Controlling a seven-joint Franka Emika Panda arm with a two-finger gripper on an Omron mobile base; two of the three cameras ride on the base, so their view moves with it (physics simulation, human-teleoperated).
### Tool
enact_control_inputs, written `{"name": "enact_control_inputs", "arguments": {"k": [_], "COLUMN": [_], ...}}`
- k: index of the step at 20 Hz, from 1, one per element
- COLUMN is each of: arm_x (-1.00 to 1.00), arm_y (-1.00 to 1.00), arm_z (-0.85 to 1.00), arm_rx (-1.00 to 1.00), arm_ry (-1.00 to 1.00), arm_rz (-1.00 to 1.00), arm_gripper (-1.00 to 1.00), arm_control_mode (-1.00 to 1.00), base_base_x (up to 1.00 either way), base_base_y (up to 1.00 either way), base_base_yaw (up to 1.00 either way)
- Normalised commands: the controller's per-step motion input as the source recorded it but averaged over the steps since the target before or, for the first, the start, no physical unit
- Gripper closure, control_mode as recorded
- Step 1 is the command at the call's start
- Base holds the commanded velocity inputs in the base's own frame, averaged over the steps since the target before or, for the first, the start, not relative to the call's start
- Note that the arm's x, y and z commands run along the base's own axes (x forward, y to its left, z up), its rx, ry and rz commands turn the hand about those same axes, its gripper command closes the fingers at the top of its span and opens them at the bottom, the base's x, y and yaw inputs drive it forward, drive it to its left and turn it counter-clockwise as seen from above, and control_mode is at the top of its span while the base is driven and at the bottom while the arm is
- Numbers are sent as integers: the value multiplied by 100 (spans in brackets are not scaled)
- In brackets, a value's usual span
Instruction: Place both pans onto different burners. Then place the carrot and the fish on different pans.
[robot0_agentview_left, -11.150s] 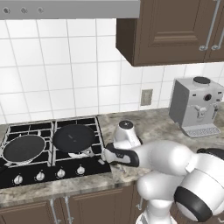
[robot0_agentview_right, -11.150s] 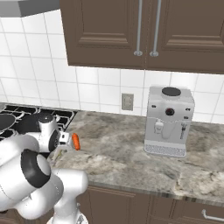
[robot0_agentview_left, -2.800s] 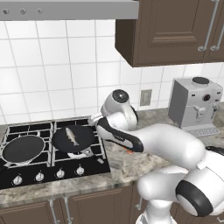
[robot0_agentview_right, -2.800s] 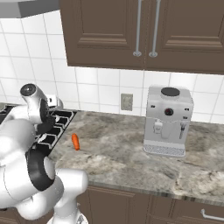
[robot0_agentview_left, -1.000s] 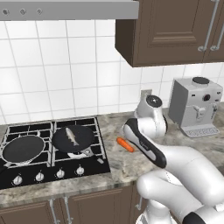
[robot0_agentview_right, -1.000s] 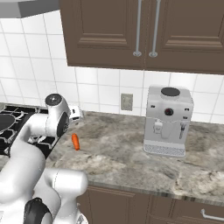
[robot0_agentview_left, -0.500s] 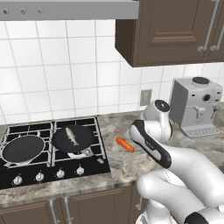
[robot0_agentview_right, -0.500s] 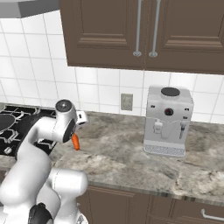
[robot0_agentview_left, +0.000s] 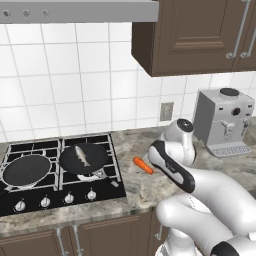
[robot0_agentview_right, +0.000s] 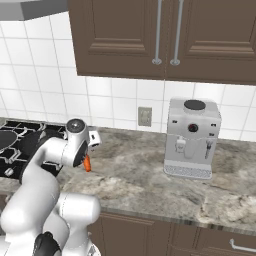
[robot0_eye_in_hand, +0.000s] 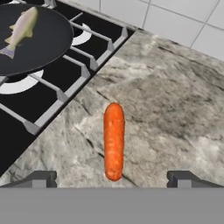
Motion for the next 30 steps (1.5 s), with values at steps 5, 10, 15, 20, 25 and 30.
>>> {"name": "enact_control_inputs", "arguments": {"k": [5, 10, 15, 20, 25, 30], "arm_x": [3, 15, 24, 18, 14, 20], "arm_y": [0, 3, 7, 9, 13, 10], "arm_z": [-23, -30, -19, -21, -20, -19], "arm_rx": [-1, 0, 0, 0, 0, 0], "arm_ry": [8, 1, 0, 0, 0, 0], "arm_rz": [0, 1, 1, 0, 0, 0], "arm_gripper": [-100, -100, -100, -100, -100, -100], "arm_control_mode": [-100, -100, -100, -100, -100, -100], "base_base_x": [0, 0, 0, 0, 0, 0], "base_base_y": [0, 0, 0, 0, 0, 0], "base_base_yaw": [0, 0, 0, 0, 0, 0]}}
